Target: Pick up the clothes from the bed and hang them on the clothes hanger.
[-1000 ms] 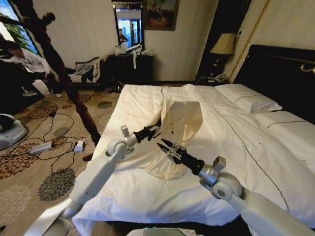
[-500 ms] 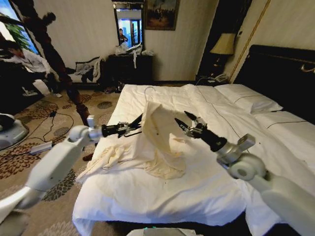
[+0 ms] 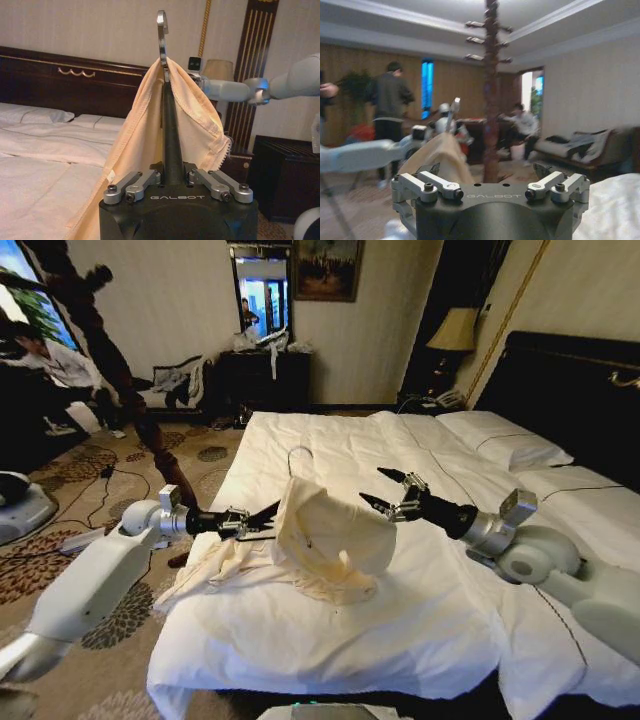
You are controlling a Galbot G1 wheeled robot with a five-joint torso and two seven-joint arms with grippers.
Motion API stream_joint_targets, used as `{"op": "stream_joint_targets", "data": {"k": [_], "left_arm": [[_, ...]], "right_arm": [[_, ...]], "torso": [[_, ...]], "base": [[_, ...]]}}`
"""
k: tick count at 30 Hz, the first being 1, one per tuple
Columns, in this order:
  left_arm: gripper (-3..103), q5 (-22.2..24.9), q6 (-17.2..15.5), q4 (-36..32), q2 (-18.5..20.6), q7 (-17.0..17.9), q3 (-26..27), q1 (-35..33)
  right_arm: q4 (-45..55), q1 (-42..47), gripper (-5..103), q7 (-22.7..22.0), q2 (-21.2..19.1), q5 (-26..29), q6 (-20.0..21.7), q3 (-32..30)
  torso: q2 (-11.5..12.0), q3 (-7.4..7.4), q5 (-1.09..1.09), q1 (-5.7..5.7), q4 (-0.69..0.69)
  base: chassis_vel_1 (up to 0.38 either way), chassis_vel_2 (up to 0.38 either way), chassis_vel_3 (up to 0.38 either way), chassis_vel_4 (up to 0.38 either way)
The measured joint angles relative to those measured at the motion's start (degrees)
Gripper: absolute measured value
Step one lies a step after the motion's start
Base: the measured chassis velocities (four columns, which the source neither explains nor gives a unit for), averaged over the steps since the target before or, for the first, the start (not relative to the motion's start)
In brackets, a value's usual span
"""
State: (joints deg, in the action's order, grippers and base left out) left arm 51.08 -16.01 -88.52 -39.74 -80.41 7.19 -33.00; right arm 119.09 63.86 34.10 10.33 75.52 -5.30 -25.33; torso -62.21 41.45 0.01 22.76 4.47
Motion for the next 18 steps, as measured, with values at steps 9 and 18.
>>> {"op": "stream_joint_targets", "data": {"k": [9, 18], "left_arm": [[18, -1.1, 0.3, -0.3, -1.1, -0.8, -1.0, 1.4], [18, -1.5, 0.3, -1.4, -3.0, -0.5, -2.1, 2.9]], "right_arm": [[-5.9, -0.2, 100, 11.6, -0.4, -2.3, 3.5, 1.9], [-8.8, 0.0, 100, 17.0, 0.9, -5.0, 5.1, 2.8]], "torso": [[0.0, 0.00, 0.00, 0.00, 0.00], [0.0, 0.00, 0.01, 0.00, 0.00]], "base": [[0.000, 0.000, 0.000, 0.000], [0.000, 0.000, 0.000, 0.000]]}}
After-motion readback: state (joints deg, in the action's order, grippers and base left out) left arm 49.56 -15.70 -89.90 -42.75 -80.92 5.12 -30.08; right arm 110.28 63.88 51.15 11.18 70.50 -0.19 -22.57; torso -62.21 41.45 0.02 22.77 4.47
